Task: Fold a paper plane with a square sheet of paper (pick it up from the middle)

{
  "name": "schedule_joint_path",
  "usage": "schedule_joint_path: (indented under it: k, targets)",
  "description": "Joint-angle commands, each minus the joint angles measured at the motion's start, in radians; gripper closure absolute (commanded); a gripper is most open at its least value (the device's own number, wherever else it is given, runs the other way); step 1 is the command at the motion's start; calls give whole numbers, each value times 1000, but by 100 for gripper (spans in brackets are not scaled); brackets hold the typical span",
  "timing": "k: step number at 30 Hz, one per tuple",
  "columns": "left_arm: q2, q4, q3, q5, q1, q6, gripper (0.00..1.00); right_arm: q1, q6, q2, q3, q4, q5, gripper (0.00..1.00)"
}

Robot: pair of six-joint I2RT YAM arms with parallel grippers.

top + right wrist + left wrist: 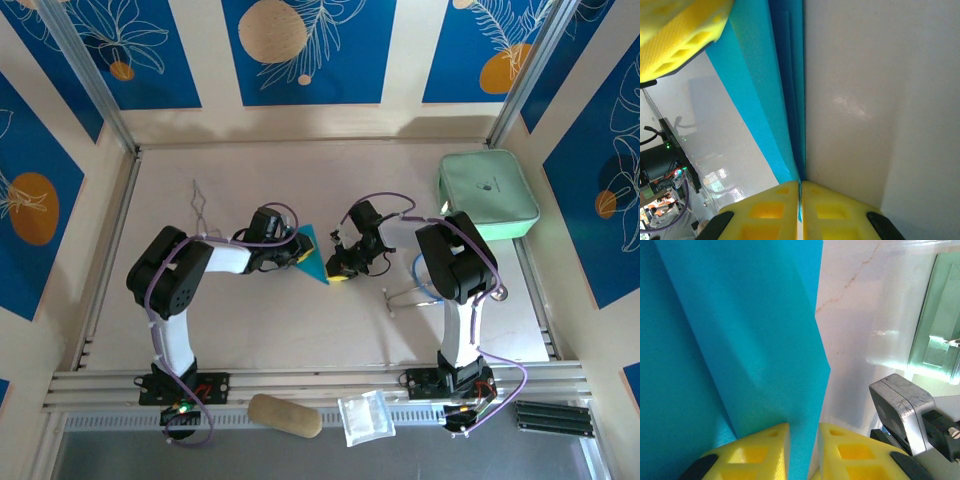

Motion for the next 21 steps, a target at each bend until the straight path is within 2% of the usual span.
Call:
schedule_joint_path:
  k: [1, 10, 21]
  targets:
    - [-24, 16, 6, 18, 7, 2, 77, 14, -19, 41, 7, -54, 61, 88]
    - [-31, -21, 20, 3, 19, 24, 79, 26, -25, 56, 28, -81, 108, 88]
    - [8, -34, 35, 8, 20, 23, 81, 28, -25, 56, 31, -84, 109, 88]
